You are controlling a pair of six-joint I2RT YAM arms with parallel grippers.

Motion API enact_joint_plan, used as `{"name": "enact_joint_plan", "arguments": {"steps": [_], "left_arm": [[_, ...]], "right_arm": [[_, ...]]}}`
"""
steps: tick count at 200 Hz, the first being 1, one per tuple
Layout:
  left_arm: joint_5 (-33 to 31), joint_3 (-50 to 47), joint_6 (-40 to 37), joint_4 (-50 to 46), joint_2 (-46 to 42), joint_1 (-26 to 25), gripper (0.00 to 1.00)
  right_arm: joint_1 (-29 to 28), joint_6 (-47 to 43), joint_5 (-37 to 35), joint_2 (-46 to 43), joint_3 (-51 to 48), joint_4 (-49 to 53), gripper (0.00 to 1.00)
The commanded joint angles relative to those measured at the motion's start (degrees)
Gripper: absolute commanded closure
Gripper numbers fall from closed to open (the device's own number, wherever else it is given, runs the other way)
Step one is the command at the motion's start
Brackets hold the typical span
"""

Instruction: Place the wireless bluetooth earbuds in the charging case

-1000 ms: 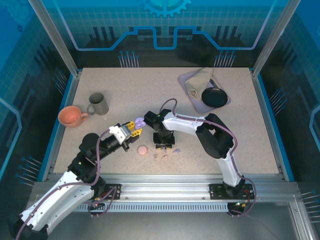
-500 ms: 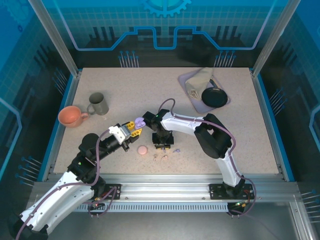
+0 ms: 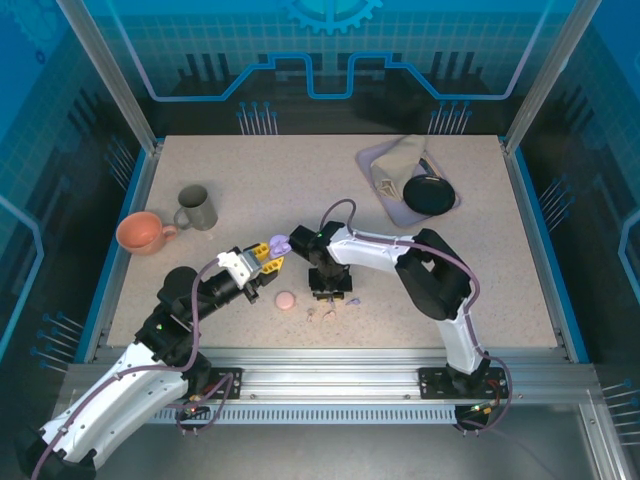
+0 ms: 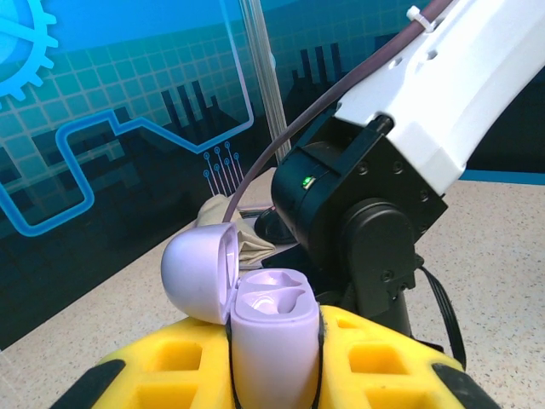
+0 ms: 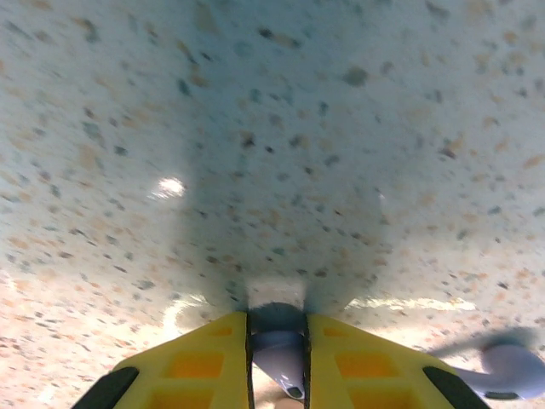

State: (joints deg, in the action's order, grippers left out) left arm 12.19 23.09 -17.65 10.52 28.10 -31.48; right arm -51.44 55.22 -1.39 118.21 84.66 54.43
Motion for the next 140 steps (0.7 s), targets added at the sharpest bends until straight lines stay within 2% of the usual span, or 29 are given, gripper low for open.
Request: {"name": "enact_joint_plan", "arguments": {"steps": [1, 95, 140], "left_arm": [[-0.76, 0.25, 2.06, -0.29, 0.03, 0.43, 1.00], [-0.78, 1.02, 3.74, -1.65, 0.32, 0.38, 1.00], [0.11, 0.28, 9.08, 1.23, 2.61, 0.37, 1.00]], "right_arm": [[-0.02, -0.90, -1.11, -2.80, -1.55, -0.29, 0.80], [1.63, -4.42, -3.02, -4.20, -2.58, -1.43, 0.80], [2.40, -5.64, -4.78, -12.84, -7.82, -7.53, 0.80]]}}
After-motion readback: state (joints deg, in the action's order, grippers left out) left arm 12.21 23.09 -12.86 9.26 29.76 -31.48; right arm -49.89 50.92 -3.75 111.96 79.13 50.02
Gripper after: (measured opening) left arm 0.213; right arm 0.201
